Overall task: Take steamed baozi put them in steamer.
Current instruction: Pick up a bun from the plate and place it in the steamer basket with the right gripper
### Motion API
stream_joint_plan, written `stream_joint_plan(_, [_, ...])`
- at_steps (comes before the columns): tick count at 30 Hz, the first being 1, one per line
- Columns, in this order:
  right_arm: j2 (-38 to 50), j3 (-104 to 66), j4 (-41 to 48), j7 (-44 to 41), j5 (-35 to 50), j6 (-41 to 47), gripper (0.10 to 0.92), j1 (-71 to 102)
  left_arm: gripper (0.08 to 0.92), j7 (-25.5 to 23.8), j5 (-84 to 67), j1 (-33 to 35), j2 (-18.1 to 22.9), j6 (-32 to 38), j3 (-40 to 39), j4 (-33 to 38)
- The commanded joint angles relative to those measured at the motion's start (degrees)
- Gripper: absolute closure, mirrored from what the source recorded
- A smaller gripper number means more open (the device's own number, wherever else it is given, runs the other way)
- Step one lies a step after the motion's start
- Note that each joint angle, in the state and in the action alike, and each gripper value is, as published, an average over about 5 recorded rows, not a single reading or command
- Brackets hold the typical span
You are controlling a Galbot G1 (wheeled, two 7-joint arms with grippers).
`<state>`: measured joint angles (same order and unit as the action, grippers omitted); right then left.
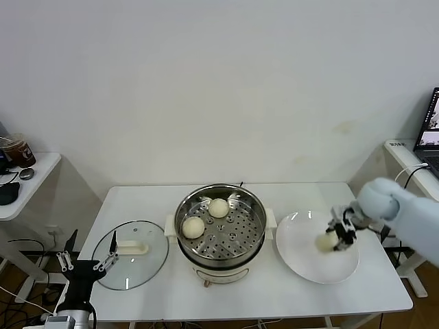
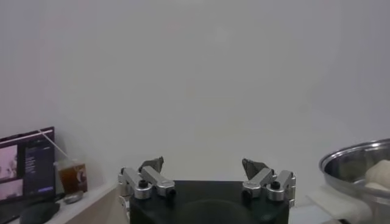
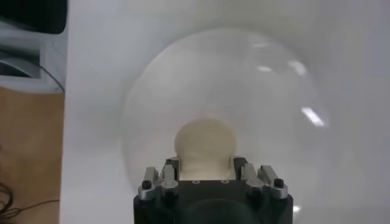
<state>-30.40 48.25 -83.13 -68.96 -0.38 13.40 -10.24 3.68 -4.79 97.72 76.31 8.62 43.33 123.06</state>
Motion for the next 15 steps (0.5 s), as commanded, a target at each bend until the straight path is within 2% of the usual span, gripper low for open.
stream_joint_plan(1, [-9.6, 10.3, -0.1, -4.3, 11.1, -2.5, 0.508, -28.3, 0.177, 0.0, -0.2, -0.5, -0.2, 0.0, -0.2, -0.3])
stream_joint_plan(9, [-23.7, 20.5, -7.3, 1.2, 16.8, -7.1, 0.548, -29.7, 0.177, 0.0, 0.0, -0.5, -0.2, 0.2, 0.3, -0.2])
stream_joint_plan(15, [-31.7, 25.3, -10.6, 4.7, 10.2, -15.6, 0.55, -25.7, 0.177, 0.0, -0.1, -0.1, 0.0, 0.3, 1.2, 0.0])
